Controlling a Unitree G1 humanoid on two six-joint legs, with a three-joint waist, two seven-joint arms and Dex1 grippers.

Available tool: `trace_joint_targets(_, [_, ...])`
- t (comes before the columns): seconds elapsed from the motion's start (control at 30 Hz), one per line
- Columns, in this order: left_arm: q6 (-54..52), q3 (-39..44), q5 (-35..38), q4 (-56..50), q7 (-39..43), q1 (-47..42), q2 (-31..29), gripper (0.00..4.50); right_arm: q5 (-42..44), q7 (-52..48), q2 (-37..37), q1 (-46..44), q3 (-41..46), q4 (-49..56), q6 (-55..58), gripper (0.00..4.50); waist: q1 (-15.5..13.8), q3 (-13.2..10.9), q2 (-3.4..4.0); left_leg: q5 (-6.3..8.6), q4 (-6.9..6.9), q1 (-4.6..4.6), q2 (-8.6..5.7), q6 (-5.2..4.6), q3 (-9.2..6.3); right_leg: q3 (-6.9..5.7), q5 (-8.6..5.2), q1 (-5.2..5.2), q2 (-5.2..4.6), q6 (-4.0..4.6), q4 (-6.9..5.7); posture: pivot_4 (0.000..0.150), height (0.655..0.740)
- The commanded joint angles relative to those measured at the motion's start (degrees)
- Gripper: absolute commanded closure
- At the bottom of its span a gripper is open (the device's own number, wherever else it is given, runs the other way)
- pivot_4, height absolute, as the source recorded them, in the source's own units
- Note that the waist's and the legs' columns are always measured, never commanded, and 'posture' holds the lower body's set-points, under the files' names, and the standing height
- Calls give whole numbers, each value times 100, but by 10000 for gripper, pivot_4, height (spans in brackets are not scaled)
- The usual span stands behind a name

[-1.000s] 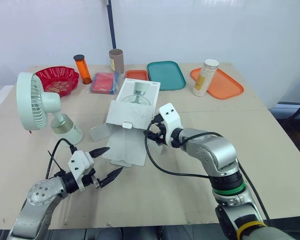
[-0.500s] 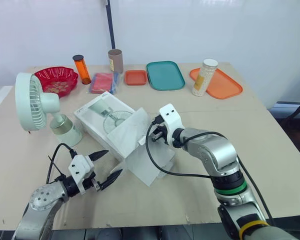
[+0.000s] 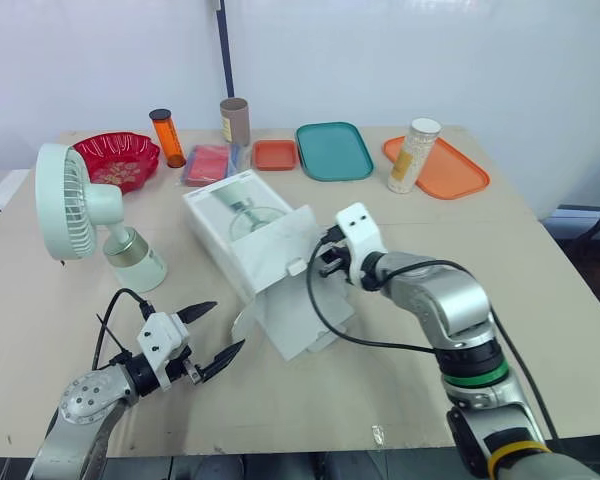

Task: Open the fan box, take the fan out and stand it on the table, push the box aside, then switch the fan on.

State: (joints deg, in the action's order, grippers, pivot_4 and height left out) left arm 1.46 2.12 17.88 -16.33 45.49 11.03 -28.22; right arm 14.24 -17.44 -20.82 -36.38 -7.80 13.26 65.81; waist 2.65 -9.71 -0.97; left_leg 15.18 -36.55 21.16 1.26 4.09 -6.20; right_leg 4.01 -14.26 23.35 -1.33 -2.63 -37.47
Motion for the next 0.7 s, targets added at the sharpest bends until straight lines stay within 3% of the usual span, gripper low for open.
trace_joint_targets(0.03, [107, 2, 21, 48, 88, -152, -53, 0, 45, 9, -403, 188, 679, 640, 329, 43884, 1, -1, 1, 0, 0, 0, 0, 0, 0, 0, 0, 0, 0, 0, 0, 1500, 7400])
trace_joint_targets(0.37, [222, -99, 7, 730, 527, -838, -136, 0, 328, -277, -1617, 1111, 2349, 1882, 1387, 43884, 7, -8, 15, 3, 1, 0, -2, -7, 0, 2, -5, -1, 3, -2, 2, 1500, 7400])
trace_joint_targets(0.7, [308, -193, 18, 1134, 755, -1266, -123, 0, 52, -41, -1958, 1896, 3659, 1375, 1317, 43884, 7, -8, 15, 3, 0, -1, -4, -8, 4, 8, -6, -4, 2, -5, 6, 1500, 7400])
